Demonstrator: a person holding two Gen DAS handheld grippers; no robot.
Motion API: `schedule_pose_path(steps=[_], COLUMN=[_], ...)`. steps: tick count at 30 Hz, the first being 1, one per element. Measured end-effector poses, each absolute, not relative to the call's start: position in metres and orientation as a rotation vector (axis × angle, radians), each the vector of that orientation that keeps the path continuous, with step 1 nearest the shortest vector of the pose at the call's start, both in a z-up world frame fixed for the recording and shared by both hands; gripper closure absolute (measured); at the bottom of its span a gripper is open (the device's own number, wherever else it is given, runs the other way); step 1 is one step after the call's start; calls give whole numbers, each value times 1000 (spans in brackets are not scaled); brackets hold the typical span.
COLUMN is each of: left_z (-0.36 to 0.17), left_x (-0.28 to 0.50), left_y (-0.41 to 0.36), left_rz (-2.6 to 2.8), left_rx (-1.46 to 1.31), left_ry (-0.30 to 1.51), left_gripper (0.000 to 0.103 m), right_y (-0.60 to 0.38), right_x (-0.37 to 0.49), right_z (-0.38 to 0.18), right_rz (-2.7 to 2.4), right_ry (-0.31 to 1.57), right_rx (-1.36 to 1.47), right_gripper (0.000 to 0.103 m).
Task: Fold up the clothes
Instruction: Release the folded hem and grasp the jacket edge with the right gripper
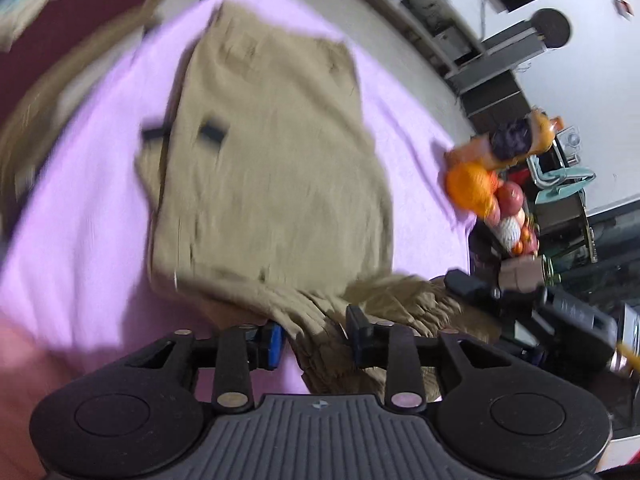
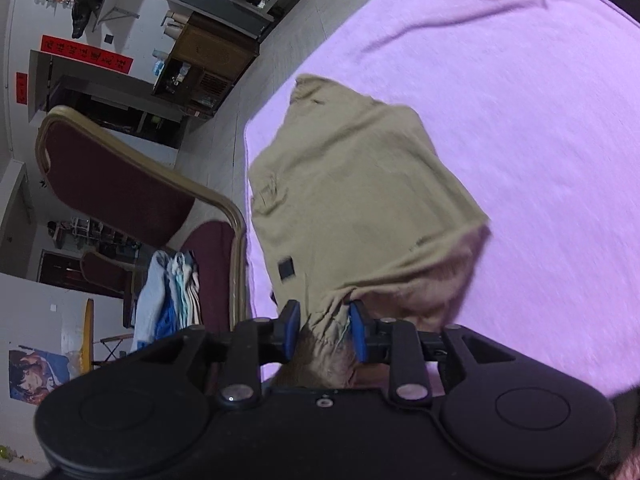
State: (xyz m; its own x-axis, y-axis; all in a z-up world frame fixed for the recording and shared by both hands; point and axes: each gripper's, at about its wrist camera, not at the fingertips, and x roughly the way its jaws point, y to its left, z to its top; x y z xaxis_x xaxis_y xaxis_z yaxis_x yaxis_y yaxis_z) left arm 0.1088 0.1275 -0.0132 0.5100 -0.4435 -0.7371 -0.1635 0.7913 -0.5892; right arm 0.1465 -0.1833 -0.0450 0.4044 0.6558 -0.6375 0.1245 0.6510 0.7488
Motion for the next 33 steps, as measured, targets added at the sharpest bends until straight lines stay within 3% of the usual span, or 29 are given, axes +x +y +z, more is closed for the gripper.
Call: schedule_pose_path(steps=[3, 5, 10, 19, 23, 33], left_z=[8, 23, 32, -64, -73, -96], left_x=[119, 118, 125, 185, 214, 296], left_y=[140, 148, 163, 185, 201, 212], left_rz=[-171, -155, -73, 185, 229, 118], left_rx=[-612, -561, -443, -462, -517, -554], left_ry=[890, 758, 582, 915, 926, 886], left_gripper=[67, 60, 54, 55, 55, 52], right_y=[-166, -157, -158, -204, -203, -176], right_x=[184, 202, 217, 254, 278, 359], right_z=[-28, -15, 2, -85, -105, -118], right_rz=[402, 410, 438, 429, 440, 528], right_ry=[1083, 1036, 909, 928, 965, 937], right_rx=[769, 708, 534, 577, 560, 522], right_gripper=[62, 41, 34, 34, 44, 48])
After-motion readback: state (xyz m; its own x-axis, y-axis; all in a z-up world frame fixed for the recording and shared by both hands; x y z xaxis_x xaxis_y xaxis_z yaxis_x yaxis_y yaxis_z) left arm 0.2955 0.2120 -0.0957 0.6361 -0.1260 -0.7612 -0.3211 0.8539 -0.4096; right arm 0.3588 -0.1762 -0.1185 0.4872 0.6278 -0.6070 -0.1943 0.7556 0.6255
